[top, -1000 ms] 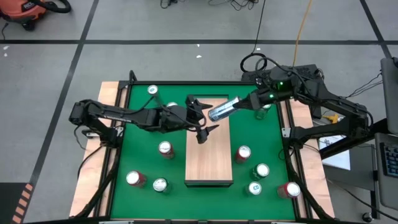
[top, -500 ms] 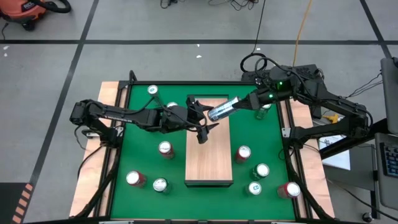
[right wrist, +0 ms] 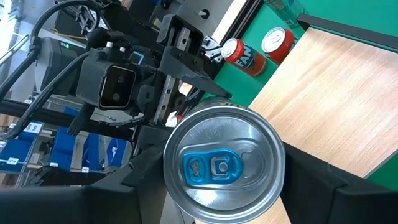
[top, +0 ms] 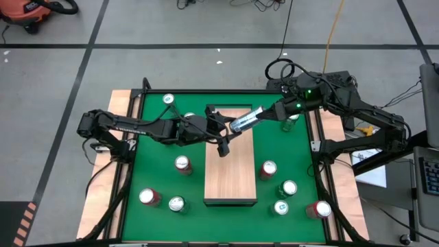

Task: Place canned beverage on shelf
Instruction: Put the blue soda can on the shelf

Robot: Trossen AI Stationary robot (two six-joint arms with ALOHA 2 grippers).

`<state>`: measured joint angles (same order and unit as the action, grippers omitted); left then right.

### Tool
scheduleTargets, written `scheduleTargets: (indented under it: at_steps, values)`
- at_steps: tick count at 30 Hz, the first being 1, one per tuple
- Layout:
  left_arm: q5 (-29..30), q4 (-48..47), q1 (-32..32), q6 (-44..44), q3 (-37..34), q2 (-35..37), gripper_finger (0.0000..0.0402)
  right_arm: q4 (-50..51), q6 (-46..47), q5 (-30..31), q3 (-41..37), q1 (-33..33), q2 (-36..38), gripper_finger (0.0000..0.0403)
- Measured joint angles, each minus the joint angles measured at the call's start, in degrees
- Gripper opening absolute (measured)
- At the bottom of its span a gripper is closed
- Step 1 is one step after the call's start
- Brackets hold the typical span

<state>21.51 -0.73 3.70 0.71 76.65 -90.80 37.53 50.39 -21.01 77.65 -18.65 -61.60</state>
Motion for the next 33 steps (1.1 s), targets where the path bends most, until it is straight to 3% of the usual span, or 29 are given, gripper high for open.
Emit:
scheduleTargets:
  at_steps: [10, 20, 33]
  values:
    - [0.24, -0.28, 0.02, 0.30, -0.01, 0.00, 0.0205, 0.05, -0.27, 0.17, 0.00, 0.00, -0.04, 0.0238]
    - [0.70, 0.20, 0.04, 2.43, -0.05, 0.00, 0.0202, 0.05, -2.13, 0.12, 0.02, -0.02, 0.00, 0.0282]
    - [-2.36, 5.55, 0.04, 11.20, -0.09, 0.01, 0.0201, -0.84, -6.08, -0.31, 0.09, -0.52, 0.09, 0.0306]
